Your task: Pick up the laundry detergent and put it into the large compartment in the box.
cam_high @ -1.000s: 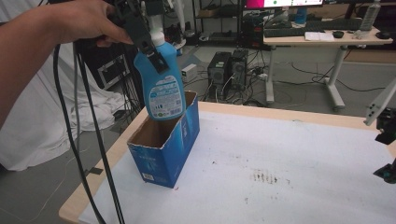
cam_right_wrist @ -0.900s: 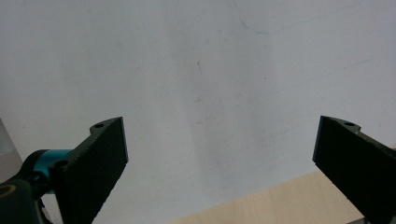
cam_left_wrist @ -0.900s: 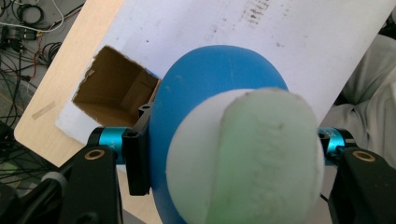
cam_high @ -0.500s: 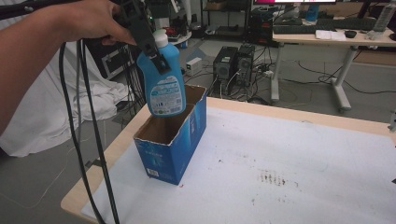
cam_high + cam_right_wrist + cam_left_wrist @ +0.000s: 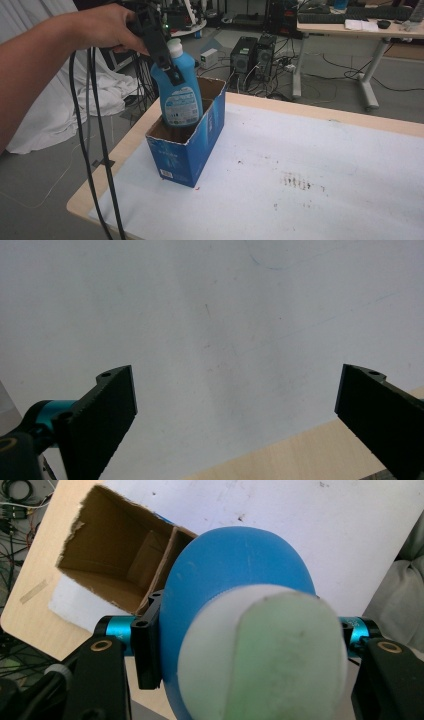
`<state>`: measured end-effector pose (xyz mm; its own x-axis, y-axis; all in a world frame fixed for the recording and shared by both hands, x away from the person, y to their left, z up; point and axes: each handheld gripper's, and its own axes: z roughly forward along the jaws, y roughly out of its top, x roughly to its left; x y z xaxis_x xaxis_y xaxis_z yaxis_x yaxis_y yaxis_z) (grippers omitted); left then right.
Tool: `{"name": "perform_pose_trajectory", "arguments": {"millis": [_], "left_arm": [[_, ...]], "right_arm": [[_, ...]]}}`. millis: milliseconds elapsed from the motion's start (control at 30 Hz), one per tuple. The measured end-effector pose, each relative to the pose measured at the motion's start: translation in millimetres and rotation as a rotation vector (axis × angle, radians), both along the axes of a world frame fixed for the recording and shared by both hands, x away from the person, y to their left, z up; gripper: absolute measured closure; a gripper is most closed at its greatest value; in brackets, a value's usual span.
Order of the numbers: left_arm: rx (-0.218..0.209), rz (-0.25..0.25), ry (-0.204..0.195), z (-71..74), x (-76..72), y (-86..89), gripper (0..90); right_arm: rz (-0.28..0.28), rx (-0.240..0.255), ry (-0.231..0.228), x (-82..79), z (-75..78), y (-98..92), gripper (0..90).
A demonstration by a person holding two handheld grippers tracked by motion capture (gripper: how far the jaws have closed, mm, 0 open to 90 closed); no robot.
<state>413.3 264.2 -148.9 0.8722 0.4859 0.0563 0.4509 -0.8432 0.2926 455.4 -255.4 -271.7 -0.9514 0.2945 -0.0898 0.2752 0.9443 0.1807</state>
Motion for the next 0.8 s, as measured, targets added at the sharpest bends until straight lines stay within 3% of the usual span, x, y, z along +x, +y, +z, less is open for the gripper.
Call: {"name": "perform_pose_trajectory", "arguments": {"millis": [233,800], "left_arm": [[0.025,-0.011,0.019,-16.2,0.9,-3.5,37.8],[0.074,-0.020,0.075,-77.2,4.2,-7.7,37.8]], "right_arm": [[0.001,-0.004,0.001,-0.2,-1.0,0.9,2.3],[-0.005,-0.006,0.014,1.0,-8.2,1.5,2.3]]}}
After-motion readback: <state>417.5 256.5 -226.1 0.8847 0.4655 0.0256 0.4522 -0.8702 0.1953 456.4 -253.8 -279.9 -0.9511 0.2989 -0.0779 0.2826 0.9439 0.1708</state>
